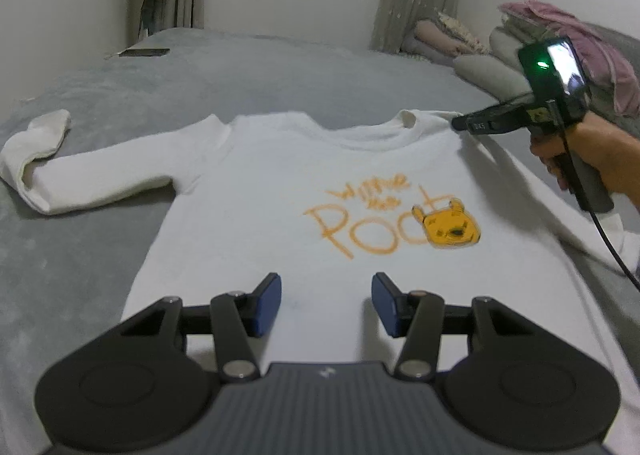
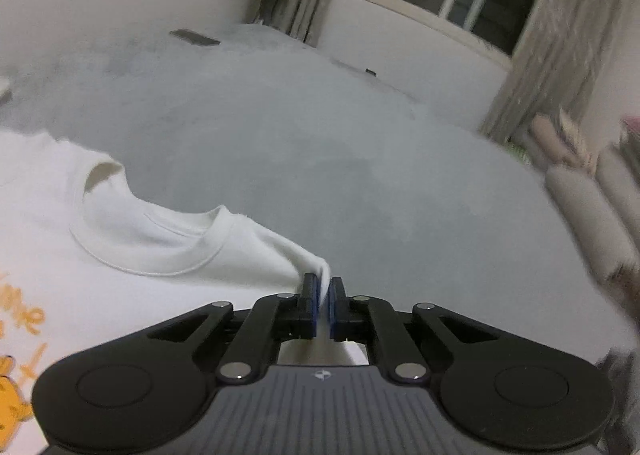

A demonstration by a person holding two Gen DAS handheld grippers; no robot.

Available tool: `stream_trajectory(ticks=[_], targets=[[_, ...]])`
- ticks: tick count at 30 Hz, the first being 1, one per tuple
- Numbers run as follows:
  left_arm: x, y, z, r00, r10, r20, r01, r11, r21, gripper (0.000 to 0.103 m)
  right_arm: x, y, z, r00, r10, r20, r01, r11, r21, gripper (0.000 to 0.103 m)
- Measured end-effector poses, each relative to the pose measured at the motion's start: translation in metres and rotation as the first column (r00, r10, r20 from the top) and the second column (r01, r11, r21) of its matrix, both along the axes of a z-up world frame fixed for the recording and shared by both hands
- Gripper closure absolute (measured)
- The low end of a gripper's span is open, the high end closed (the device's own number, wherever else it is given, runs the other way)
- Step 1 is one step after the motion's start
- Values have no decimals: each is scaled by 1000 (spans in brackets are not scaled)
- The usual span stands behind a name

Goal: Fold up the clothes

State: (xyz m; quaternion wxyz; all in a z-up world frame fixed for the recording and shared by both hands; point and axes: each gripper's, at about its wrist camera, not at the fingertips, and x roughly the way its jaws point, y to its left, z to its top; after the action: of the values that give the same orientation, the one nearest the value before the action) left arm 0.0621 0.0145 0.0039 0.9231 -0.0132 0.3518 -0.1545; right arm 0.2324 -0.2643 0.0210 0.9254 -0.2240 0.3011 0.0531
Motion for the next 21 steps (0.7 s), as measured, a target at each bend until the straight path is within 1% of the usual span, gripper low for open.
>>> stream_trajectory(ticks=[3,5,6,9,11,13,15,17,18,19,20,21], targets=[[-1,-3,0,1000,-11,13,10,999,32,56,14,18,-29,1000,-15,-22,11,989,-149,100],[-1,0,2,1000,-8,13,7,1000,22,56,22,20,-44,998,-69,-7,67,984,-168,101],[0,3,3,1000,3,9,-3,1000,14,56,25,21,-47,996,-86,3,86,984,-155,101],[3,11,2,999,32,-5,-32,999,-3,56,27,27,-39,991,-112,68,123,977,-174,101],[2,12,2,999,36,-7,-36,999,-7,56,29,31,-32,985,-129,113,148,972,-183,101],[0,11,2,999,32,-6,-32,999,-5,54,34,35,-32,983,-151,108,168,969,-183,101],[-2,10,2,1000,24,-3,-24,1000,-1,51,43,47,-51,989,-132,68,146,947,-288,100],[-3,11,2,1000,22,-5,-22,1000,-1,51,41,56,-67,992,-111,62,126,926,-357,99],[-3,13,3,1000,25,-9,-25,1000,-6,51,35,56,-63,991,-110,78,130,933,-335,95],[-3,15,4,999,30,-13,-30,999,-13,51,29,56,-58,989,-110,95,135,941,-310,79],[-3,17,5,999,35,-17,-36,999,-20,51,19,52,-45,984,-129,123,156,958,-240,66],[-3,20,7,999,44,-19,-44,999,-29,51,7,46,-33,980,-151,131,172,971,-165,62]])
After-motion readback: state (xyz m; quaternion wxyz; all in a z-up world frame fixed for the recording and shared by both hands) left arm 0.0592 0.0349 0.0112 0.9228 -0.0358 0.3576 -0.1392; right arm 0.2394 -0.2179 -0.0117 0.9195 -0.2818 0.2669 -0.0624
